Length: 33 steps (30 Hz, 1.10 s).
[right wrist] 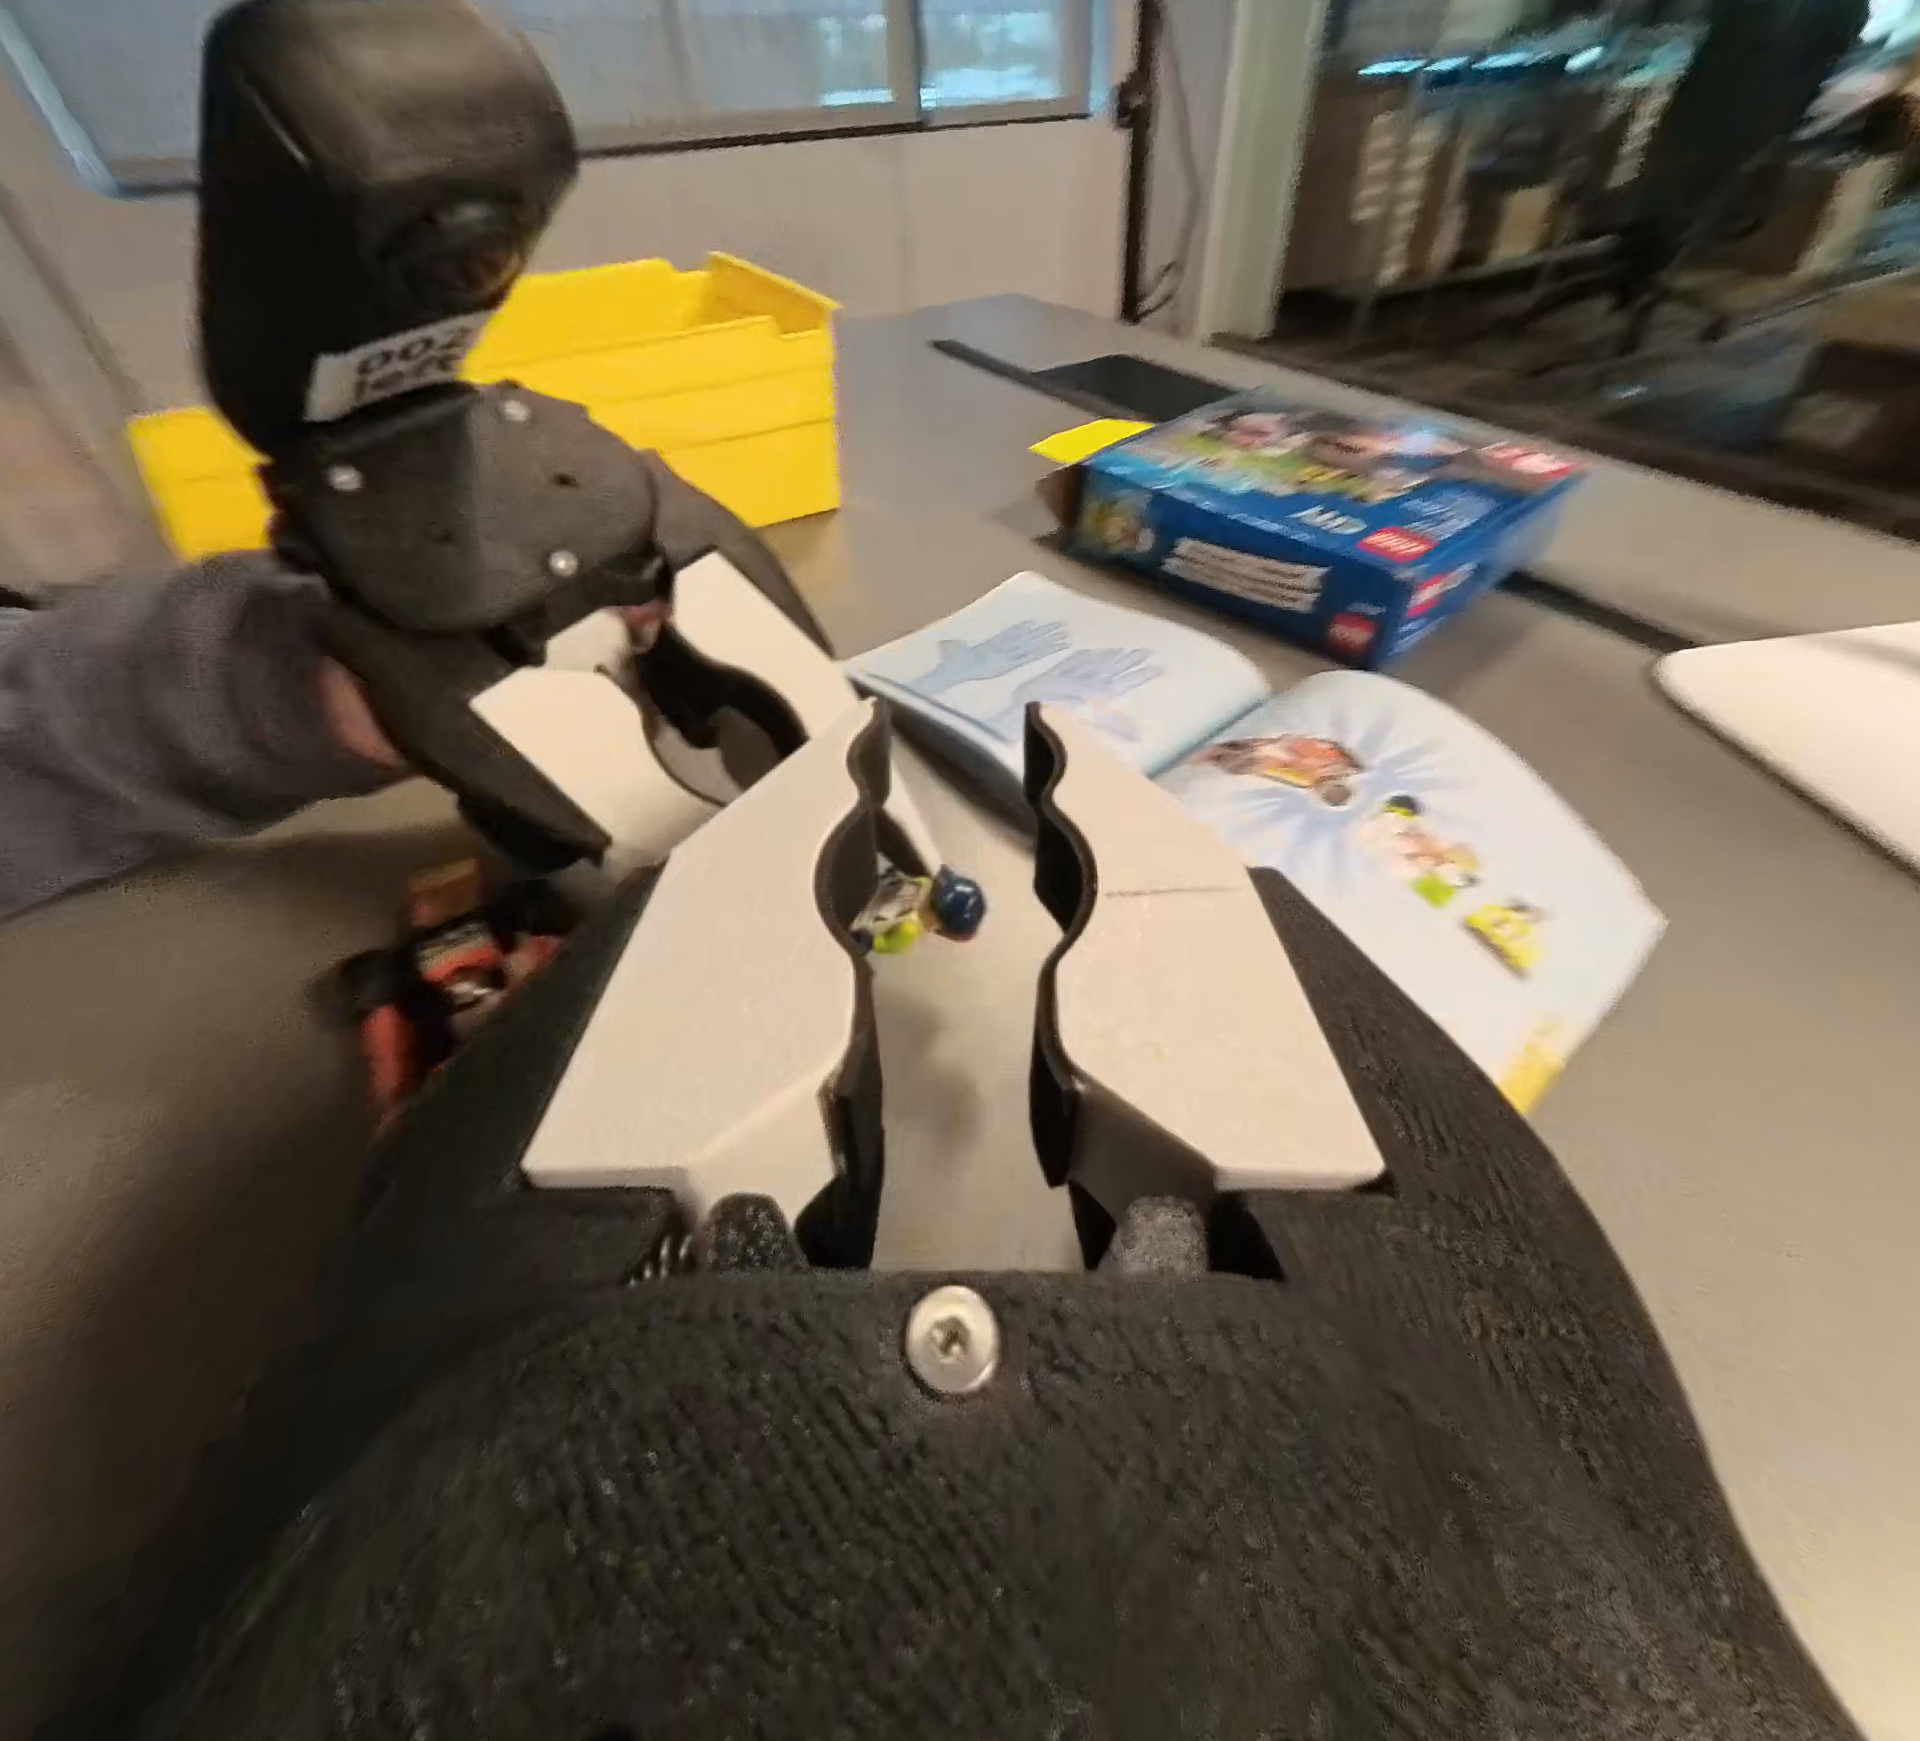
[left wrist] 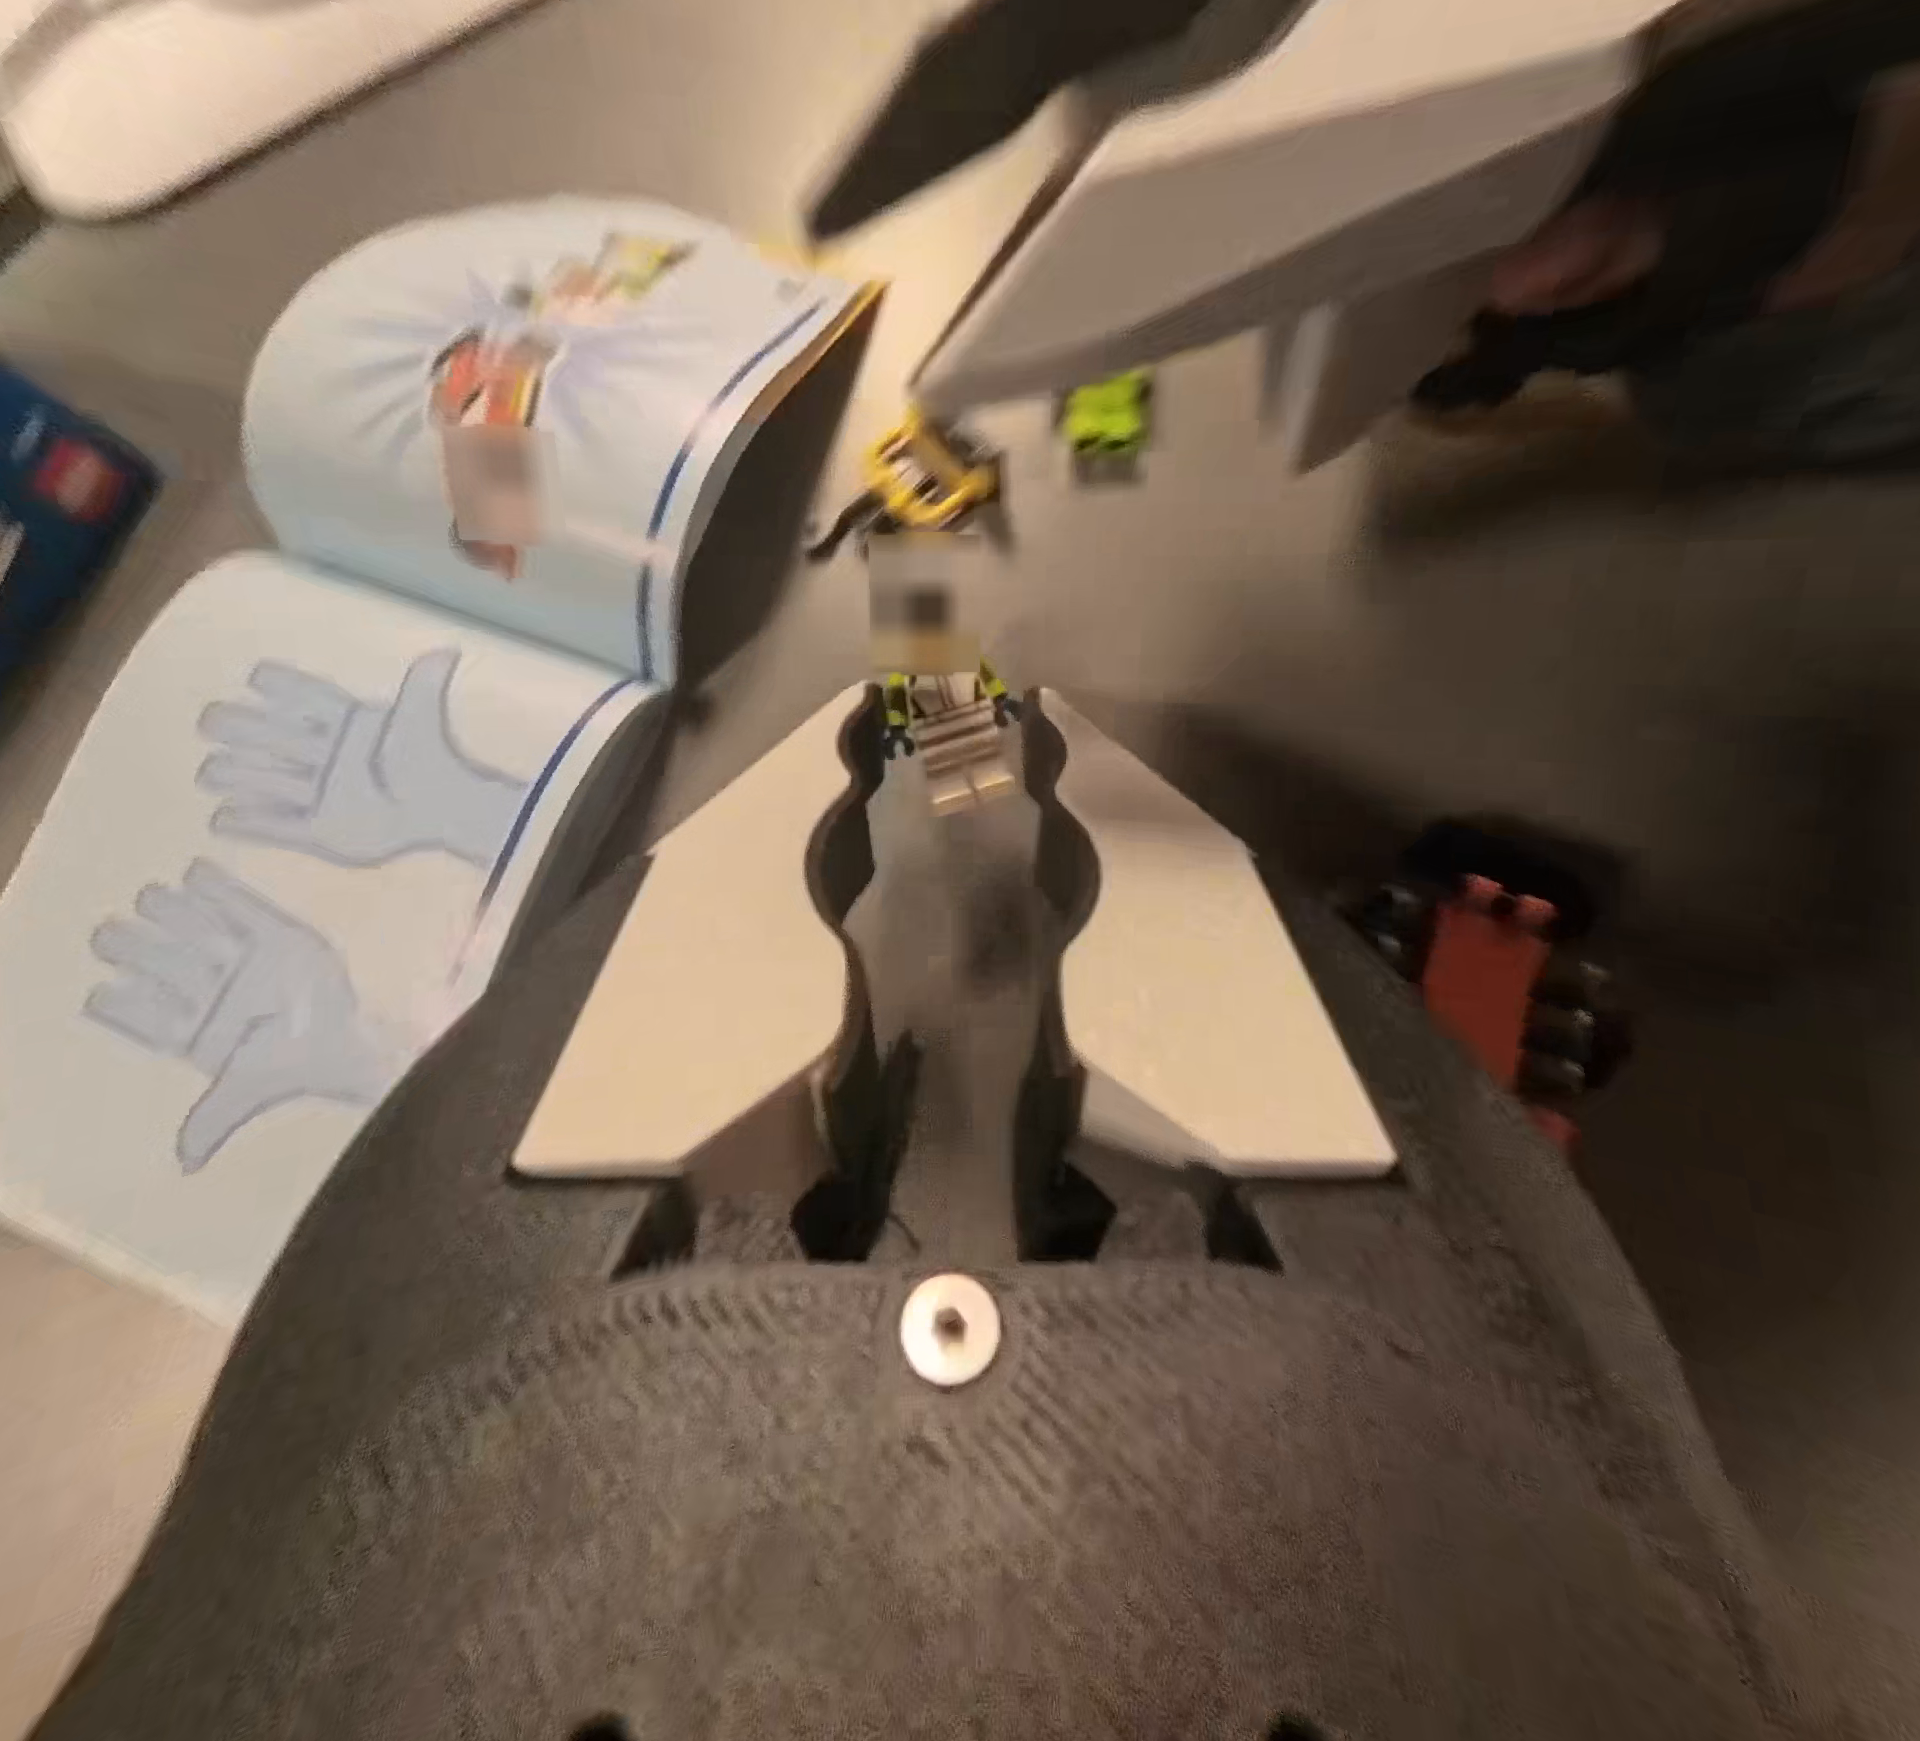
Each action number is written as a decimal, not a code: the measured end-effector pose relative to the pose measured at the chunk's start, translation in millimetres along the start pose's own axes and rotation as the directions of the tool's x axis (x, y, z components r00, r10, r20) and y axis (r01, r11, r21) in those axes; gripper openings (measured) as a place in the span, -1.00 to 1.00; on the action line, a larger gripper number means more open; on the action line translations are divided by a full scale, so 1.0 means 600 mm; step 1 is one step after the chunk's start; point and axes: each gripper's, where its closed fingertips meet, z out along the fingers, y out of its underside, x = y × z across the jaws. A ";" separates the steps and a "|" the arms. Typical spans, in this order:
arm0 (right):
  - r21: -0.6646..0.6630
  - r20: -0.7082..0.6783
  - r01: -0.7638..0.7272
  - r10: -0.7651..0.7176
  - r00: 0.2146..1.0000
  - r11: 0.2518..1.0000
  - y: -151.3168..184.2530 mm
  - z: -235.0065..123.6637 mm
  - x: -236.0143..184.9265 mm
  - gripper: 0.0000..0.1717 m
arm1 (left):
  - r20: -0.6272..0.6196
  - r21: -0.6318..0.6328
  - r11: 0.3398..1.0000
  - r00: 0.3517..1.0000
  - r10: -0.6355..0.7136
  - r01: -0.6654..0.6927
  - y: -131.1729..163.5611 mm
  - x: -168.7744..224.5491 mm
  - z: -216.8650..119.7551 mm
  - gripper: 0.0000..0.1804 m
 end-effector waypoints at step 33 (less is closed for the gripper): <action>0.240 0.505 -0.309 0.154 0.849 0.920 -0.086 -0.099 -0.040 -0.88 | -0.428 0.424 0.901 0.897 0.113 0.089 -0.065 0.065 -0.130 -0.73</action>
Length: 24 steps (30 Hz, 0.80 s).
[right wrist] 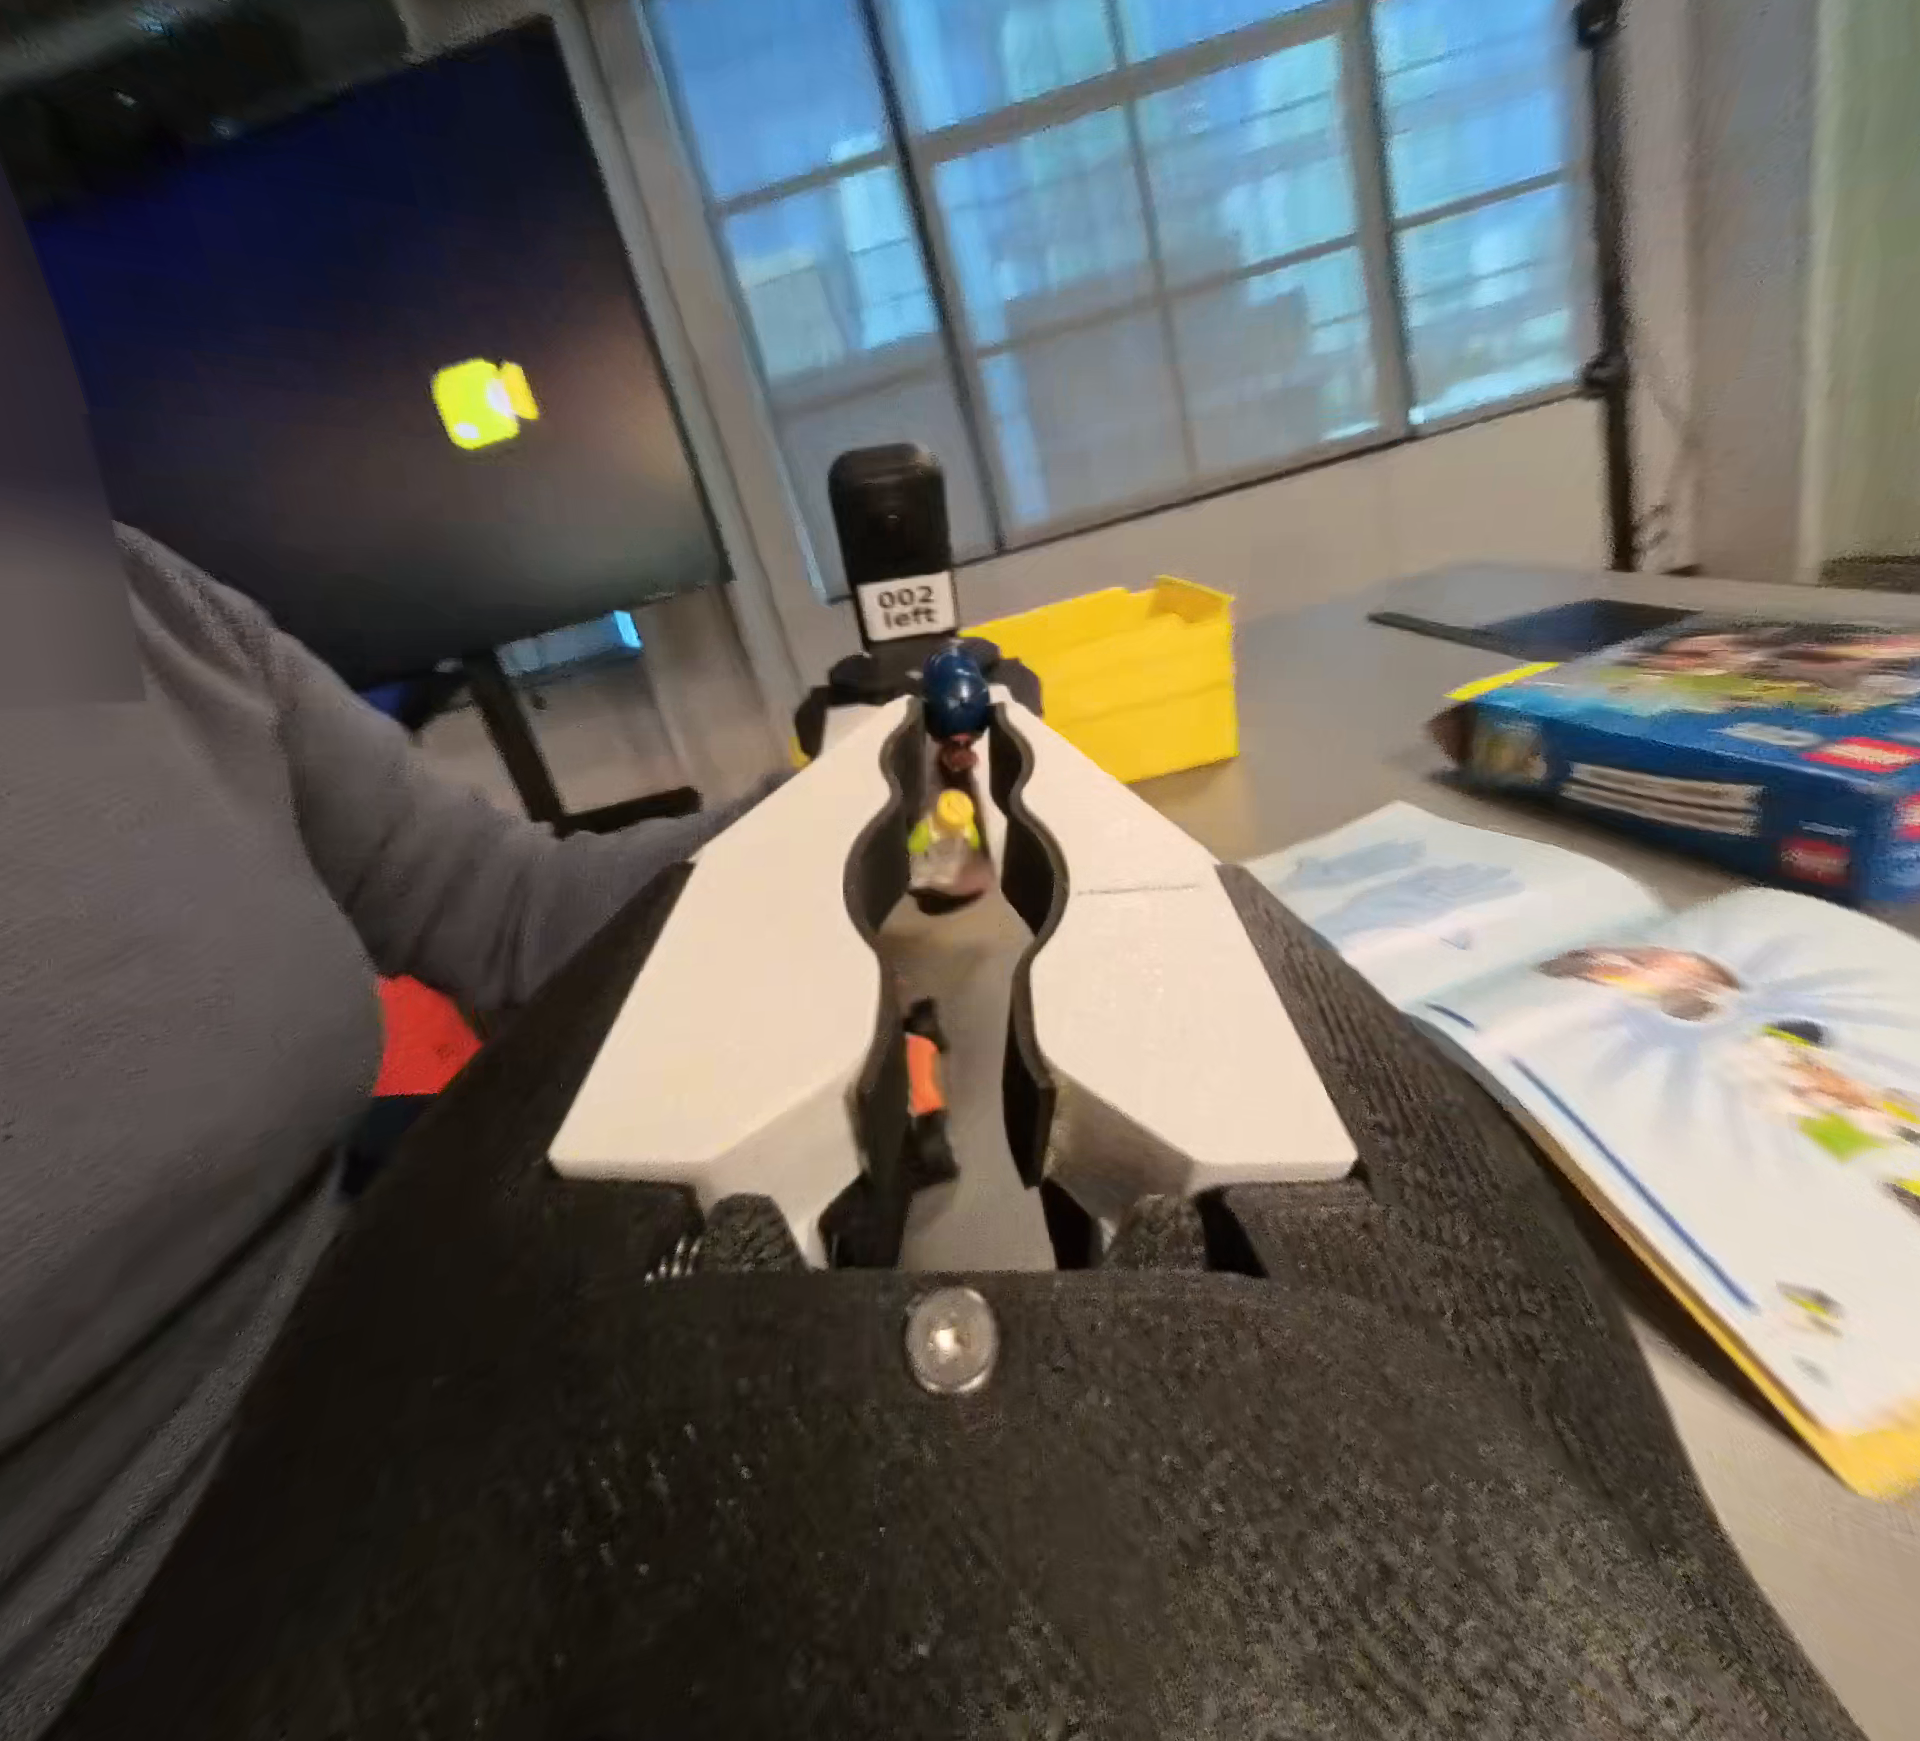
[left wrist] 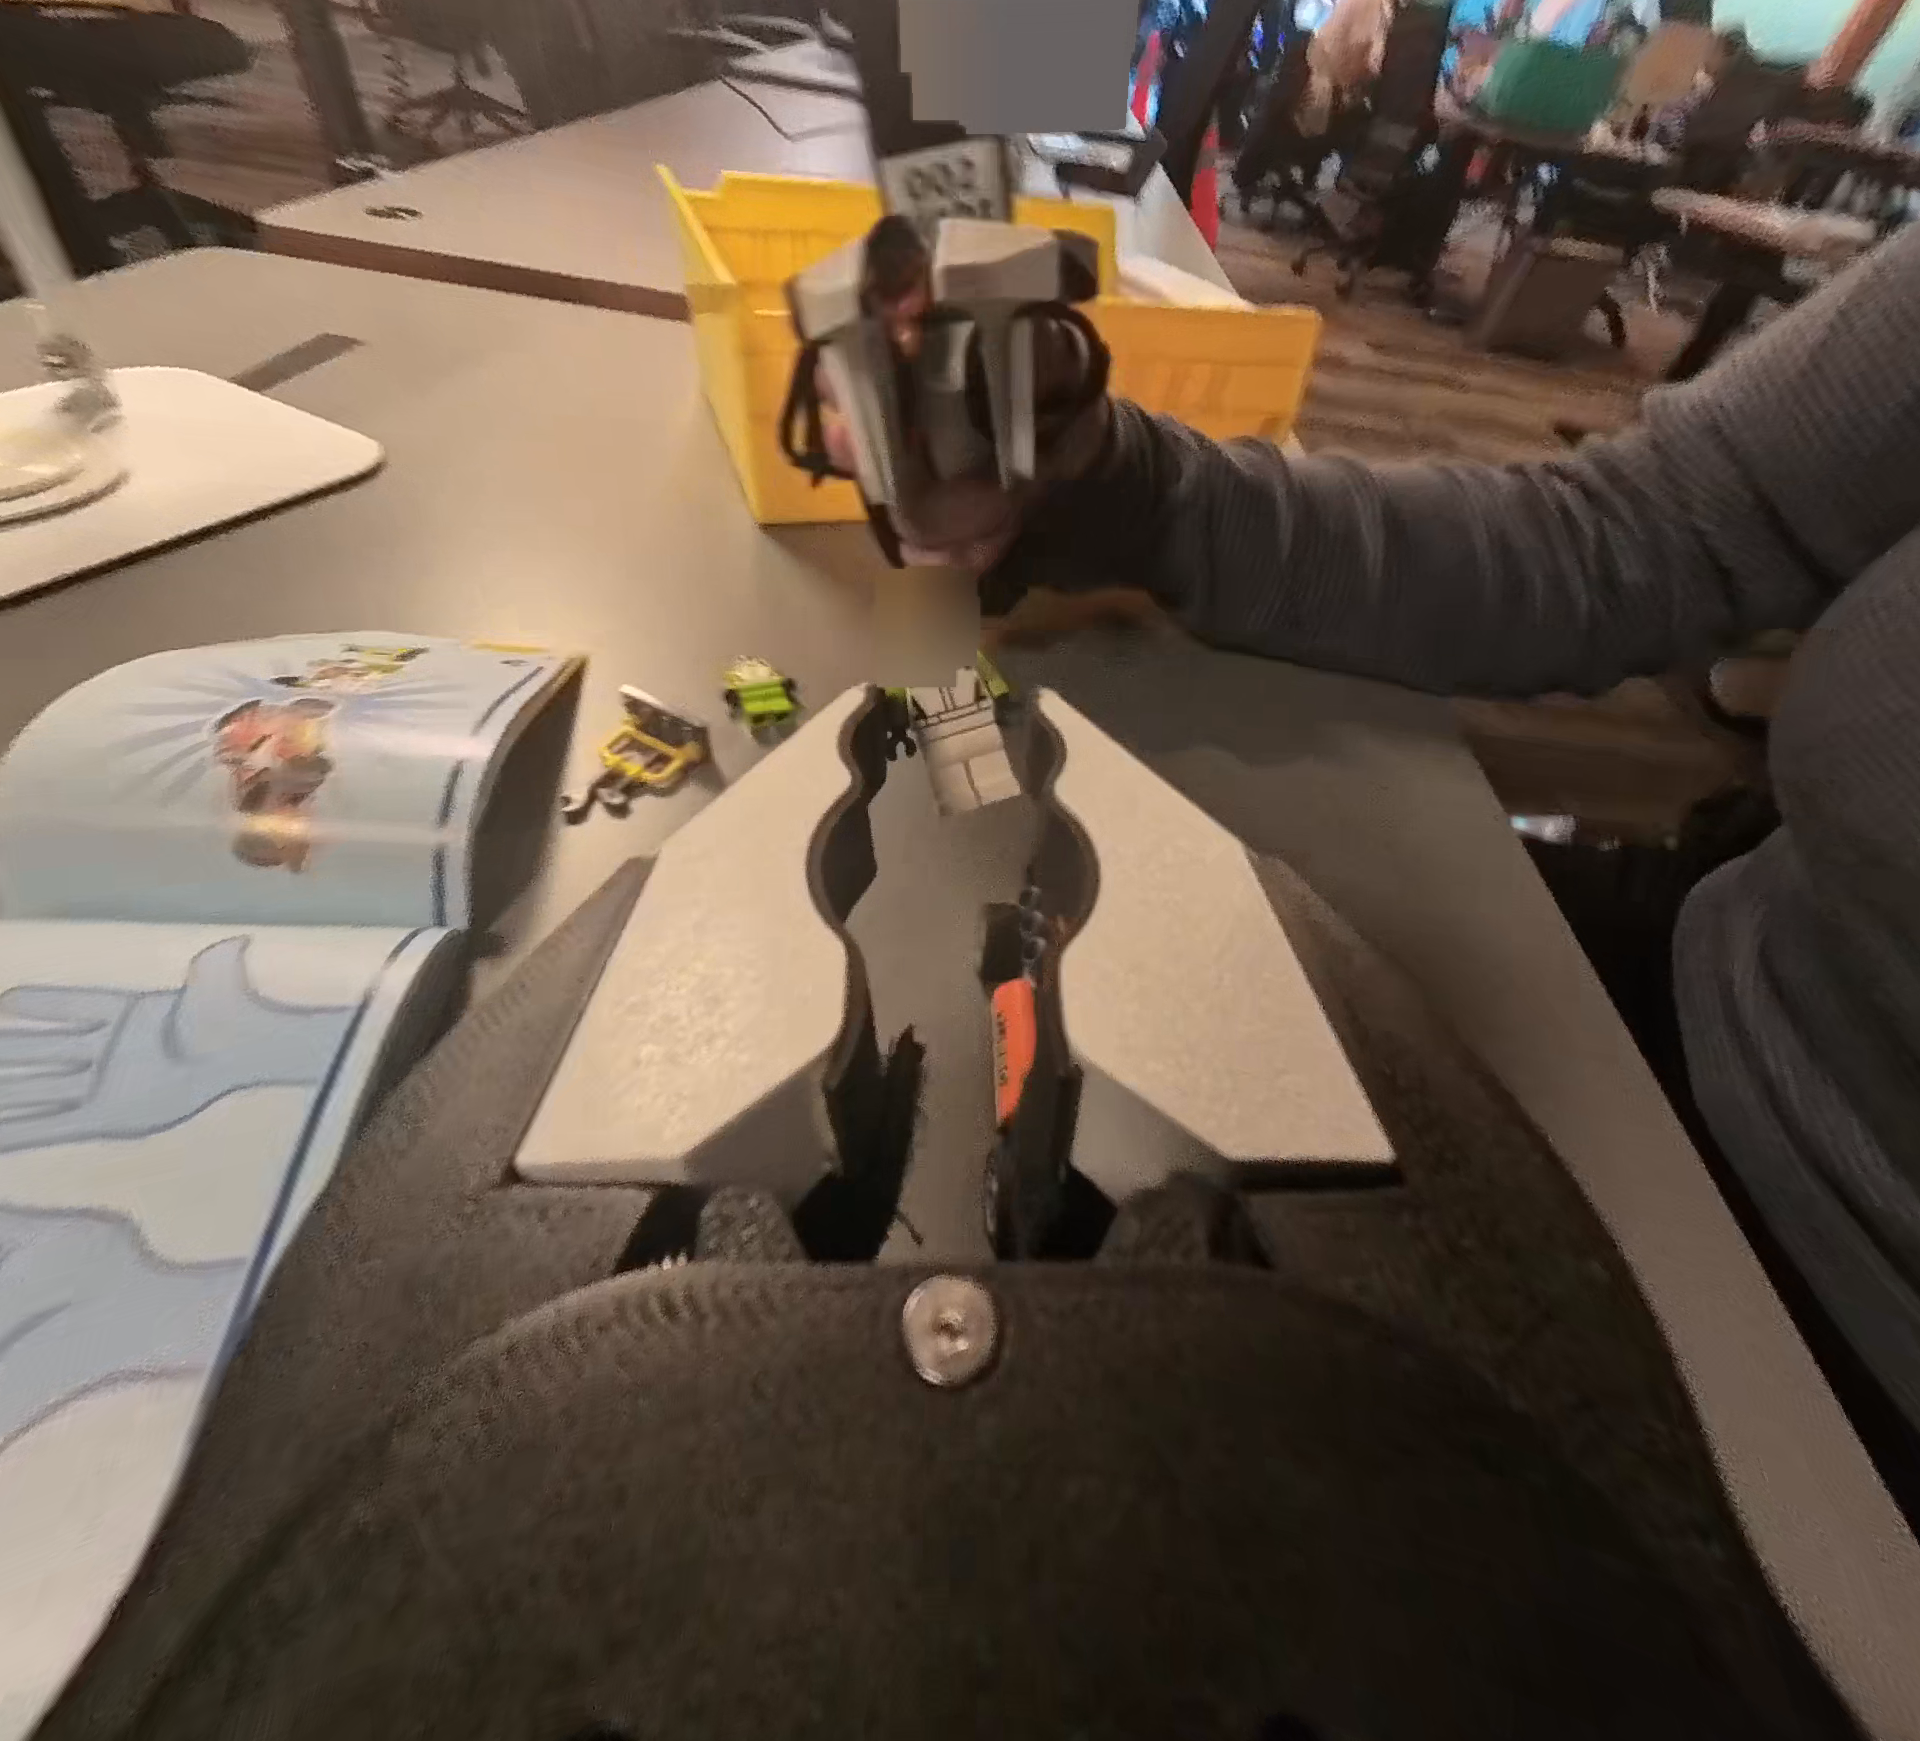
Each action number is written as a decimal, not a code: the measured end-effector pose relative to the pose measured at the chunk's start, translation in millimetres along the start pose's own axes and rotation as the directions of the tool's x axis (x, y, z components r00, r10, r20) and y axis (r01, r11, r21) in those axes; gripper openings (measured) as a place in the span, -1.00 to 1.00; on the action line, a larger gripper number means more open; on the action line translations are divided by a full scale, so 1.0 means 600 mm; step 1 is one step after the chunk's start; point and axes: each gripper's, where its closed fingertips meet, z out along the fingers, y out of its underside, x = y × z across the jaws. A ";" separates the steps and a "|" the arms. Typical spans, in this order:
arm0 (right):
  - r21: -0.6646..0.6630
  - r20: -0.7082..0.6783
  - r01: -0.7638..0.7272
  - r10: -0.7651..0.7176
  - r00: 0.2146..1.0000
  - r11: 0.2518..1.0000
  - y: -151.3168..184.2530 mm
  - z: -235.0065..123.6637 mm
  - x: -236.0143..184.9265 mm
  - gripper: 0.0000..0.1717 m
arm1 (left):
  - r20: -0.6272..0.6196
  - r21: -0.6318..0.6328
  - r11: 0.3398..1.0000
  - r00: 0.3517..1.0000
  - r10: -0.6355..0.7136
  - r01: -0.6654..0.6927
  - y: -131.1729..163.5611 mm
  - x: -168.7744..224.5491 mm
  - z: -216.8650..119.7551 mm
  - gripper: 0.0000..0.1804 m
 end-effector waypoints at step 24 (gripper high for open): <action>-0.414 -0.162 -0.116 0.052 0.985 0.903 0.137 0.049 0.026 -0.77 | 0.160 -0.191 0.958 0.956 0.247 -0.215 0.046 -0.031 0.019 -0.72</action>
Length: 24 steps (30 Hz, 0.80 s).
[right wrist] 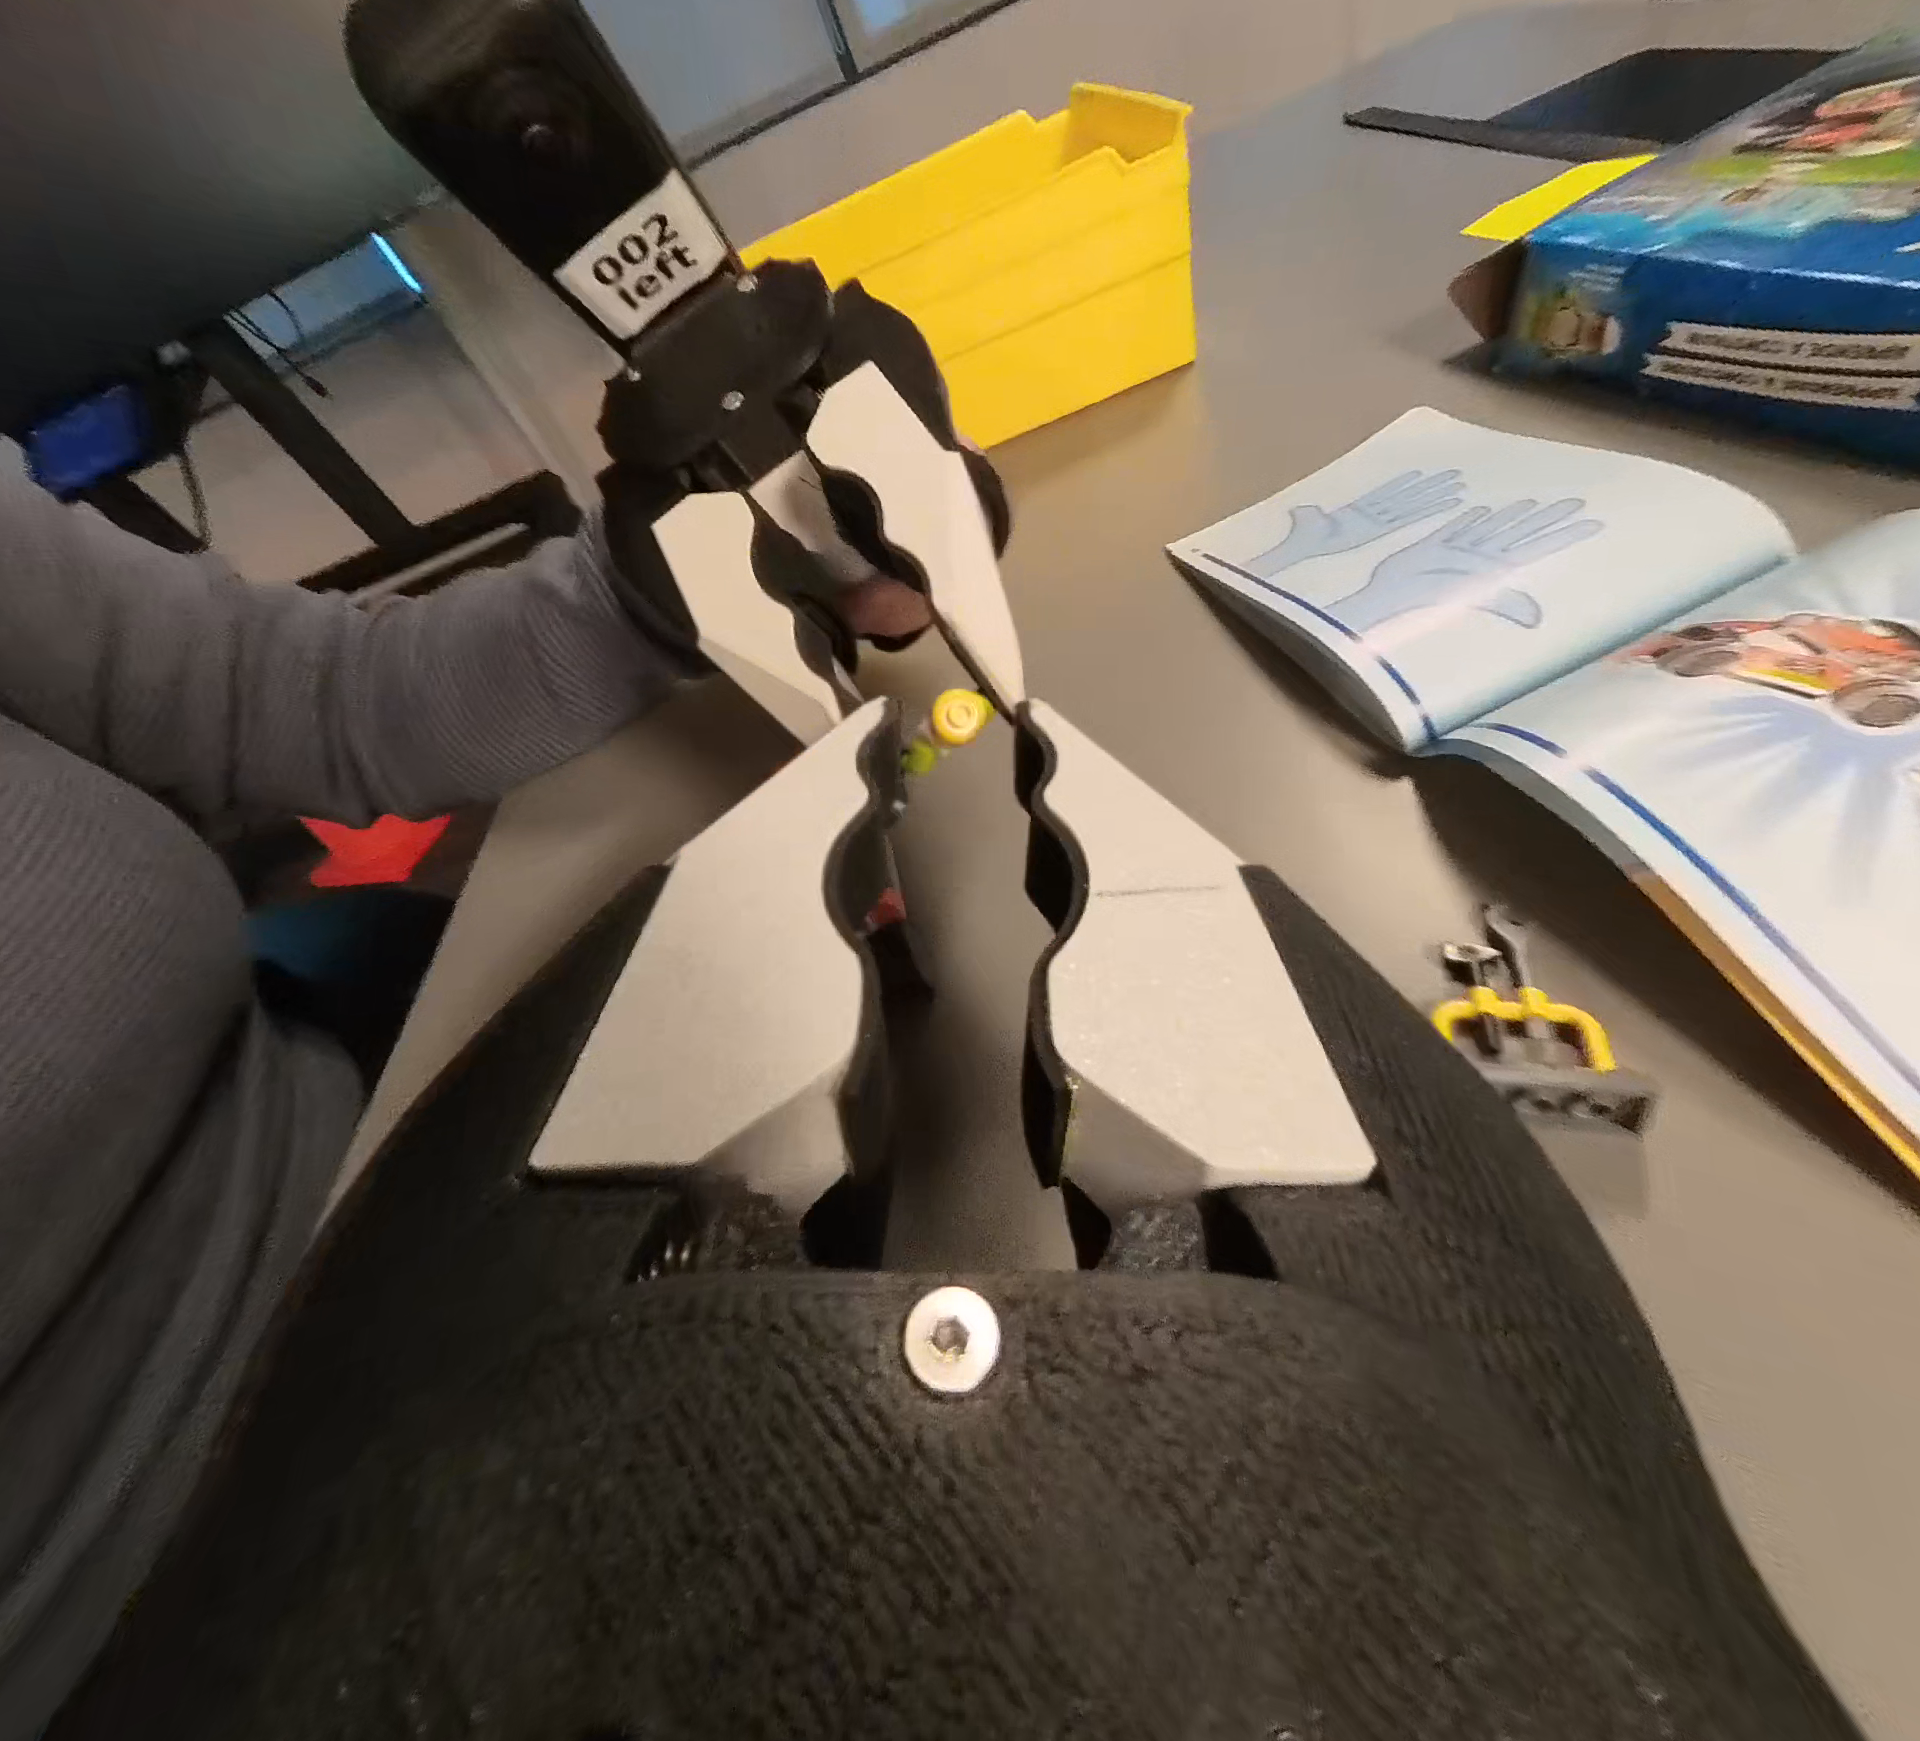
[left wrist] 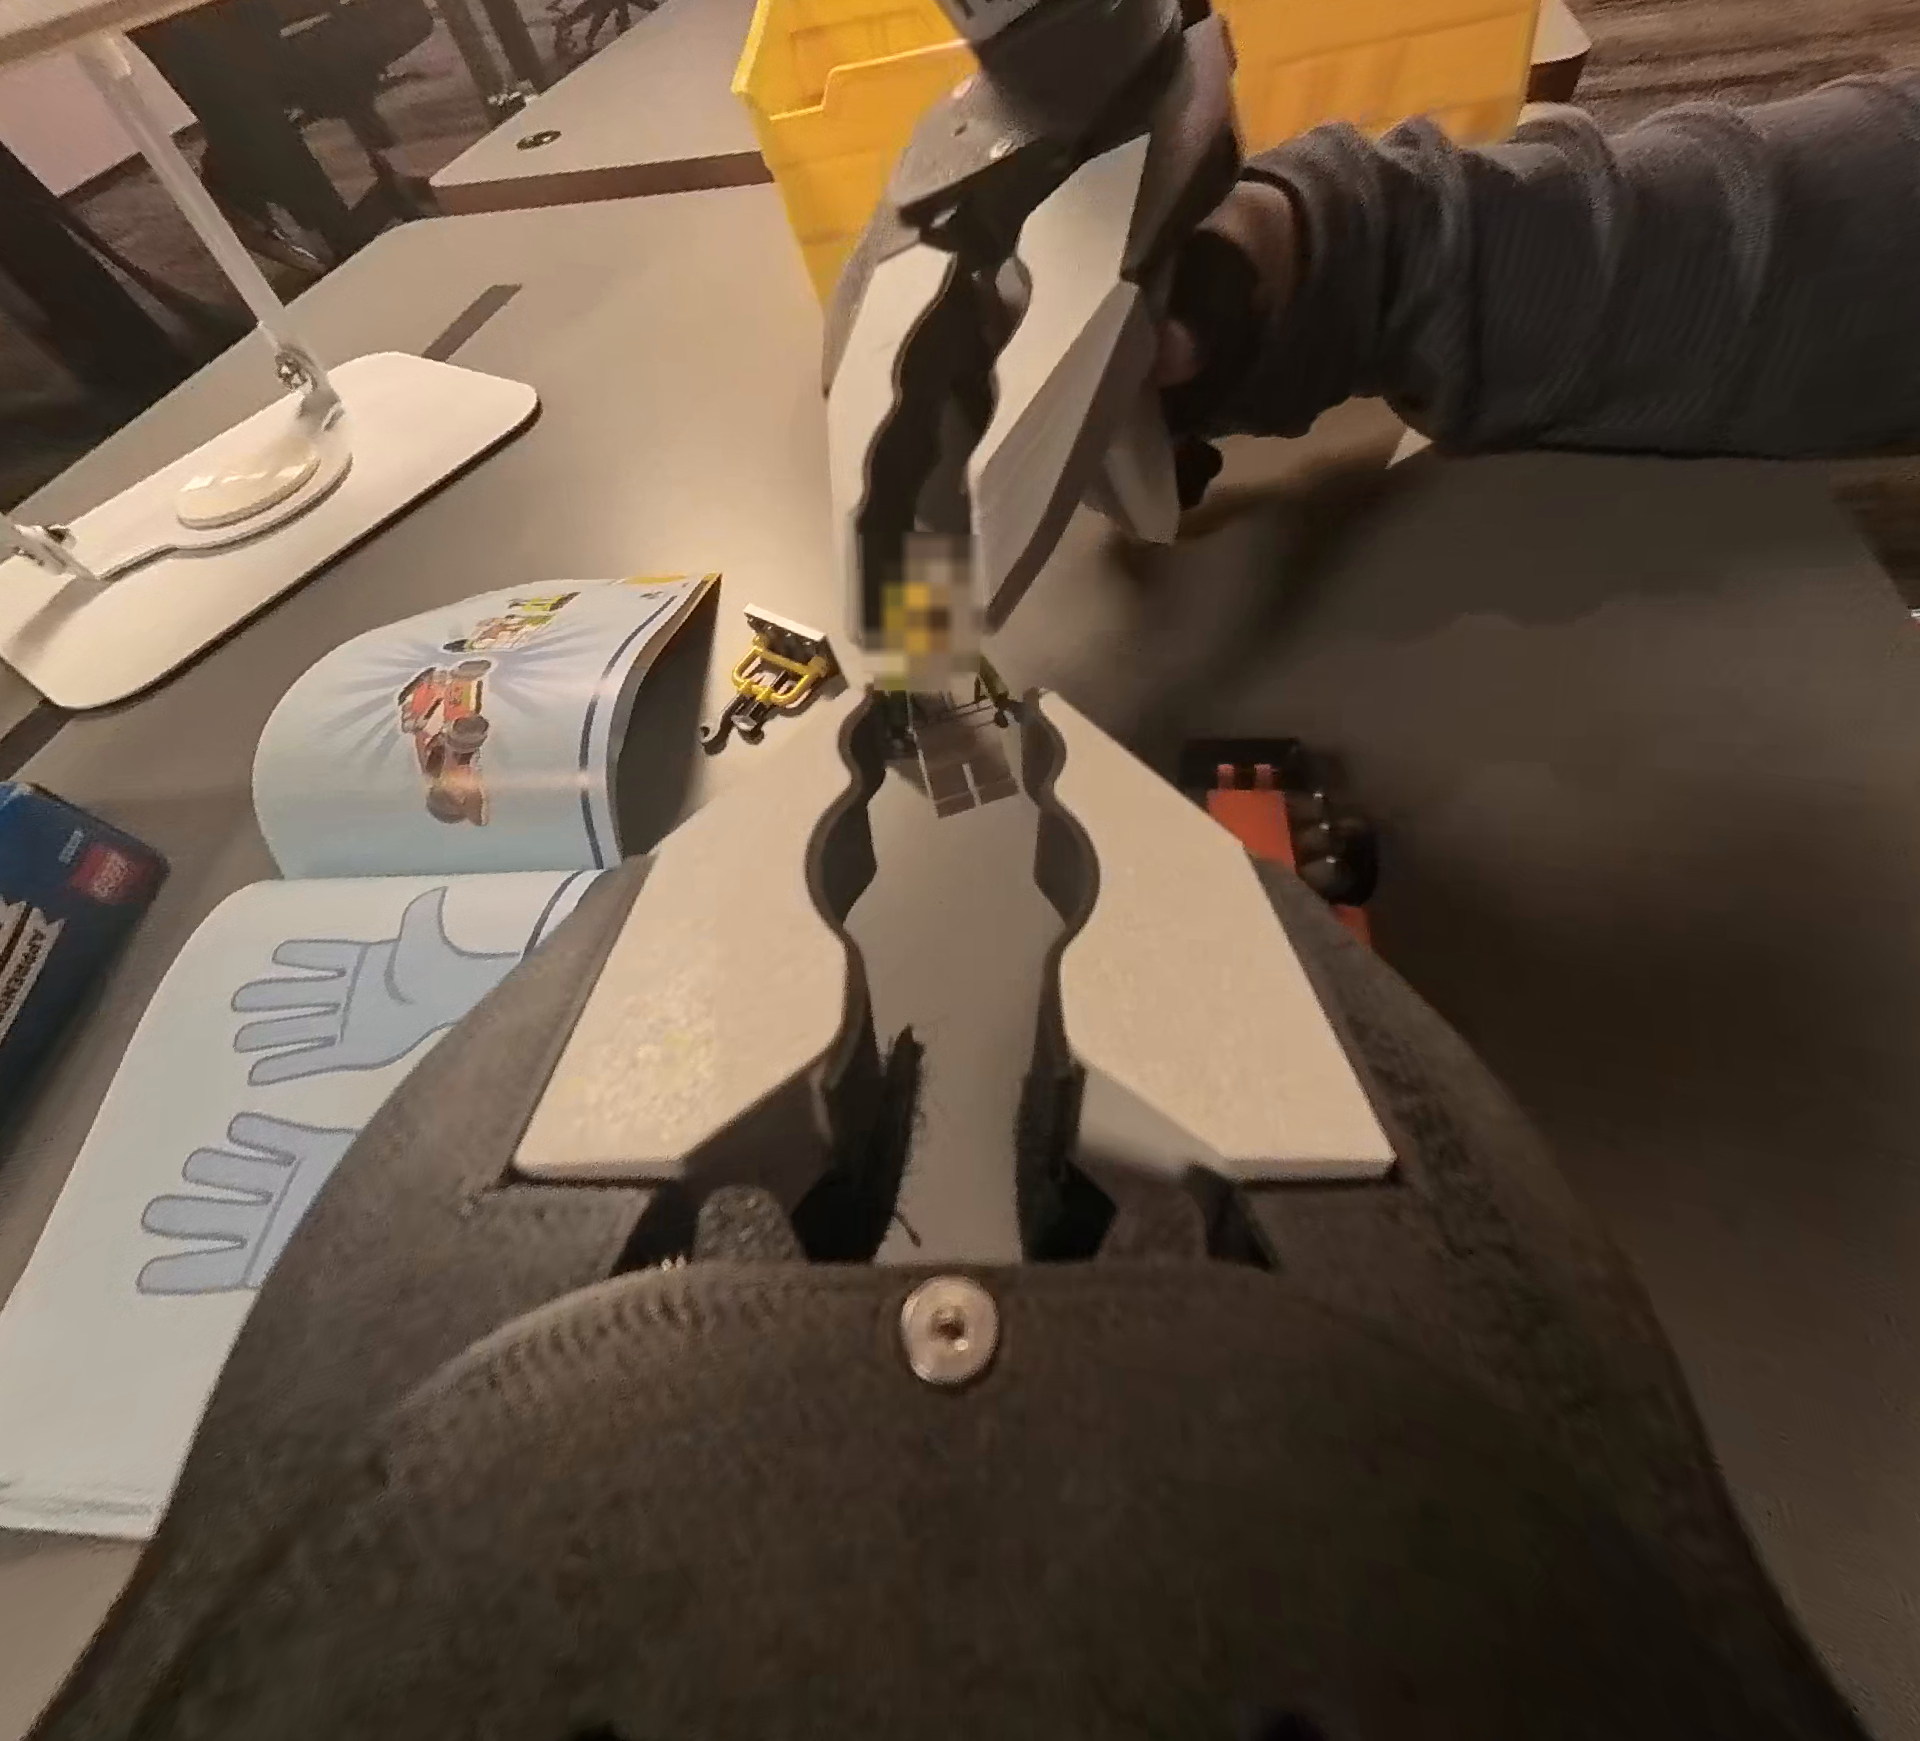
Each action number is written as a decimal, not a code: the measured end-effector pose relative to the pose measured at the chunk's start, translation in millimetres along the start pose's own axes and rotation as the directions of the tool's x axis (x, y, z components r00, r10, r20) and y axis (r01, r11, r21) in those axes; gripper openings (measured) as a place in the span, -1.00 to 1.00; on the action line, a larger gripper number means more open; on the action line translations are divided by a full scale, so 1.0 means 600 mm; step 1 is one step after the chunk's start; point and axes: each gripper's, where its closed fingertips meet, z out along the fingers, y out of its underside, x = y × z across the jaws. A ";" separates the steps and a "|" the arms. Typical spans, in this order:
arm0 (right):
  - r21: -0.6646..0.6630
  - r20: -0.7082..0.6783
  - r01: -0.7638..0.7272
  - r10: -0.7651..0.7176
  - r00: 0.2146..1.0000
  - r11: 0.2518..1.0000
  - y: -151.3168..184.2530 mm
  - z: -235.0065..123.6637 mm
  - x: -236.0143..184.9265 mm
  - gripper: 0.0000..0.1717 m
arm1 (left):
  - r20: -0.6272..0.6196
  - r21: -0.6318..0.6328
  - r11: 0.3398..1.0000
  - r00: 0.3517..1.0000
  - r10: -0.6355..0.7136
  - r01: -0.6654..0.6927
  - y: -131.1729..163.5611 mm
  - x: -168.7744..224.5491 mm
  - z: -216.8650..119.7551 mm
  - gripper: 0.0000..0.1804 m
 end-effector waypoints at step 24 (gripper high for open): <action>0.231 0.196 0.084 -0.131 0.972 0.969 -0.052 -0.023 -0.061 -0.90 | -0.588 0.124 0.684 0.609 -0.533 0.719 -0.087 0.036 -0.024 -0.93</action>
